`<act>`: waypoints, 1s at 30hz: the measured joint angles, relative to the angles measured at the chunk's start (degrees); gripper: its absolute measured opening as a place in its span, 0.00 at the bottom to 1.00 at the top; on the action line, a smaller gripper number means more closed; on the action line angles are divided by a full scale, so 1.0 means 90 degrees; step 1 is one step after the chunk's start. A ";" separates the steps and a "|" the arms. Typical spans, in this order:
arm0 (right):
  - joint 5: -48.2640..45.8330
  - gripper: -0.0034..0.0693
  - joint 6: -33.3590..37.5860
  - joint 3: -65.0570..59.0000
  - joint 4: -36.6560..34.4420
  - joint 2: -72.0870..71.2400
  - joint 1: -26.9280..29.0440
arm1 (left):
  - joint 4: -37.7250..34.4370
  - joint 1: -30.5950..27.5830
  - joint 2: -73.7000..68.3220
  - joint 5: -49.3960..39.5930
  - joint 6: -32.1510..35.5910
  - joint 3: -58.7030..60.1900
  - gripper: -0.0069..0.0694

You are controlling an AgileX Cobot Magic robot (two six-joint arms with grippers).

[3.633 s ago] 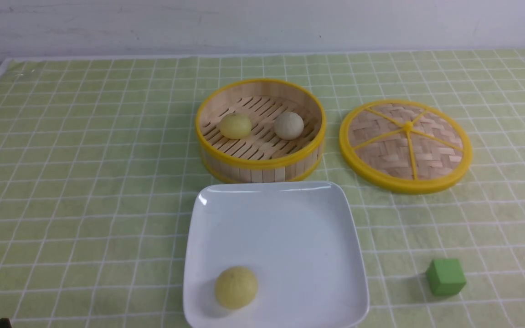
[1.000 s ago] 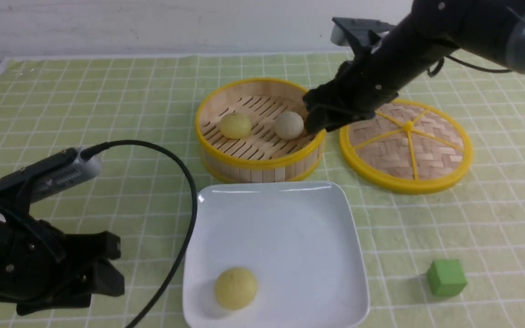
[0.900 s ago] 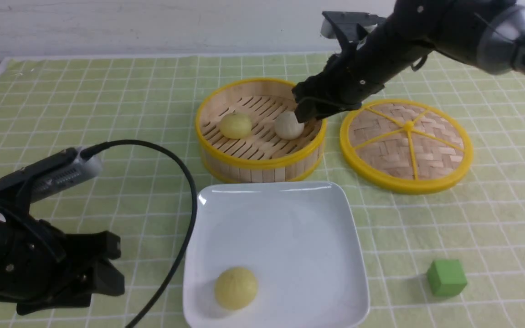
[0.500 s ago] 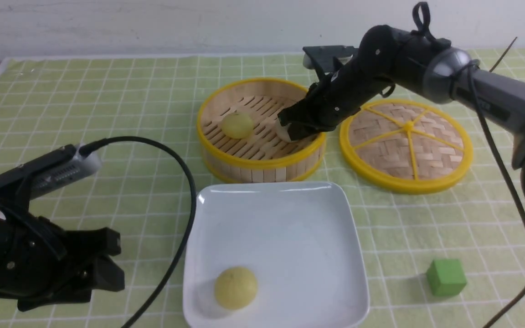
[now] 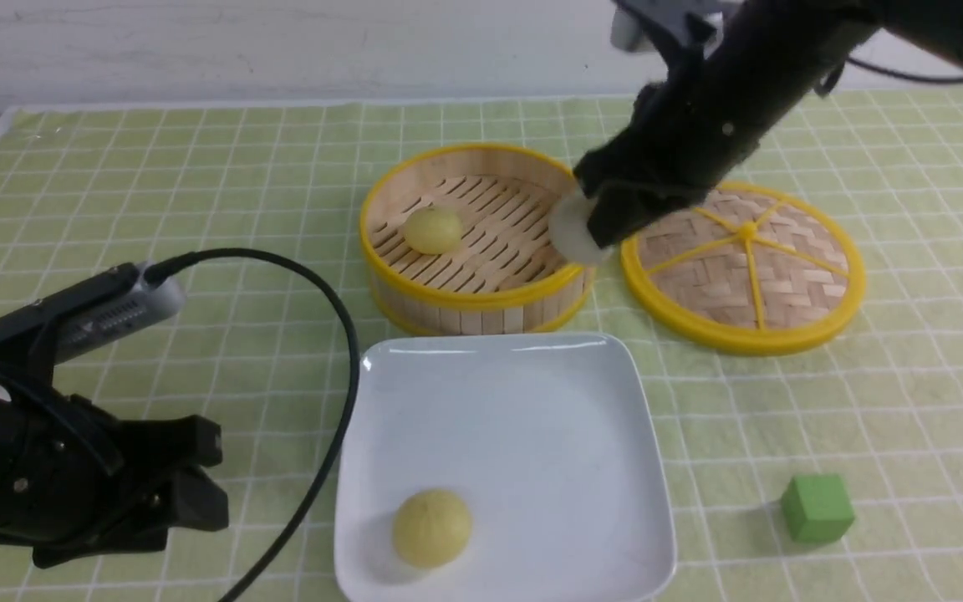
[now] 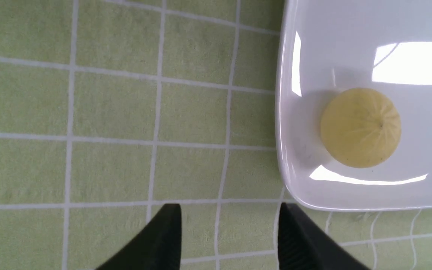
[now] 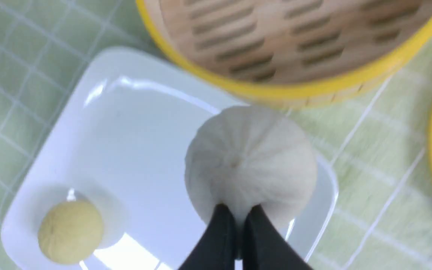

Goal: Put the steamed buns into the plate on the green tablecloth.
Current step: 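Move the steamed bun from the bamboo steamer onto the white plate with the right gripper, then reach into the bamboo steamer and grasp a bun with the left gripper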

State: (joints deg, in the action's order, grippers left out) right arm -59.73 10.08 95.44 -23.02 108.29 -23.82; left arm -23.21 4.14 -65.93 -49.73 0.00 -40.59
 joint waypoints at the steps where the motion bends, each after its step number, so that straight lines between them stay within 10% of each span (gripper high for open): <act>1: 0.0209 0.07 -0.0090 -0.0420 0.0000 -0.0092 -0.0089 | 0.0020 0.0000 0.0000 0.0014 0.0000 0.0000 0.58; 7: 0.1514 0.14 -0.0185 -0.2181 -0.0001 -0.0126 -0.0474 | 0.0042 0.0000 0.0000 0.0202 0.0000 0.0000 0.58; 16: 0.1252 0.69 -0.0217 -0.1797 0.0389 -0.0125 -0.0343 | 0.0255 0.0000 0.0000 0.0449 0.0000 0.0000 0.56; 20: 0.0551 0.58 -0.0541 -0.1325 0.1020 -0.0857 -0.0013 | 0.0339 0.0000 -0.0016 0.0567 0.0000 -0.0002 0.48; 25: -0.0263 0.08 -0.0860 -0.1572 0.1645 -0.2348 0.0252 | 0.0303 0.0000 -0.0590 0.0394 0.0101 -0.0824 0.14; 30: -0.0064 0.03 -0.0921 -0.2810 0.1672 -0.3431 0.0252 | -0.0299 0.0000 -0.2079 -0.0103 0.0210 -0.2764 0.09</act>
State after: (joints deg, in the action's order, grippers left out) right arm -60.30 1.79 70.15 -7.97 77.41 -21.55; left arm -25.90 4.14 -84.65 -50.66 1.89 -65.47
